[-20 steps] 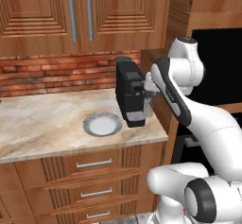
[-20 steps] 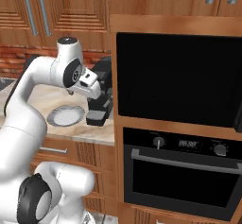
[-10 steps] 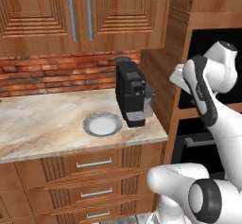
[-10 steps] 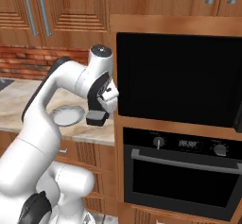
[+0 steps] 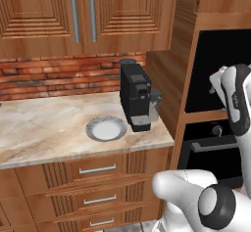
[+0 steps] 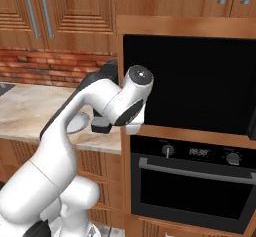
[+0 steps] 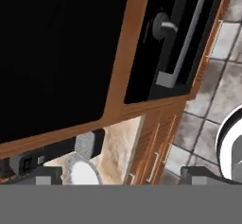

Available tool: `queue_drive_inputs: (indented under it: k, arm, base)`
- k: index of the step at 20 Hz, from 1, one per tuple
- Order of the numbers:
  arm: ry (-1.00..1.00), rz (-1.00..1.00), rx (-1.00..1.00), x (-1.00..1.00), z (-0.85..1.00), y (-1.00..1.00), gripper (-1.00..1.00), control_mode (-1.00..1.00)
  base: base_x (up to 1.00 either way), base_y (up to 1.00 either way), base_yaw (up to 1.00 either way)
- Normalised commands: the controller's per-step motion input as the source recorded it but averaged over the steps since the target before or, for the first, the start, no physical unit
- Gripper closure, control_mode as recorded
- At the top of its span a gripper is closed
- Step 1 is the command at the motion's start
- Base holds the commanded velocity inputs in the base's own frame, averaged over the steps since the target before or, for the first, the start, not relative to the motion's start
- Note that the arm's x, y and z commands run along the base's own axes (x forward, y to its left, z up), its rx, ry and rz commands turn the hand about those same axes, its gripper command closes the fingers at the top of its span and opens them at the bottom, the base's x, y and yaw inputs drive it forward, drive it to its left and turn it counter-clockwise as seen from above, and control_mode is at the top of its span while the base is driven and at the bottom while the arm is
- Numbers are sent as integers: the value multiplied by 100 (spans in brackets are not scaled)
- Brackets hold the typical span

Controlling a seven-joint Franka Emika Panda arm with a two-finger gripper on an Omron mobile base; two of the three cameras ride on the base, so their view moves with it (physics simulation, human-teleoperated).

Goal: Take the fish from the oven and place it on the plate on the counter.

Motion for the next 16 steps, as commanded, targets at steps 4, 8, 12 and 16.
queue_drive_inputs:
  k: [4,8,12,16]
  arm:
    - [0,-52,27,-11,-12,-78,-100,-100]
    - [1,-52,27,-12,-11,-84,-100,-100]
    - [2,-49,24,-13,-22,-88,-100,-100]
    - [0,-39,15,-12,-51,-81,-100,-100]
  base:
    - [0,0,0]
    - [0,0,0]
    - [0,0,0]
    - [0,0,0]
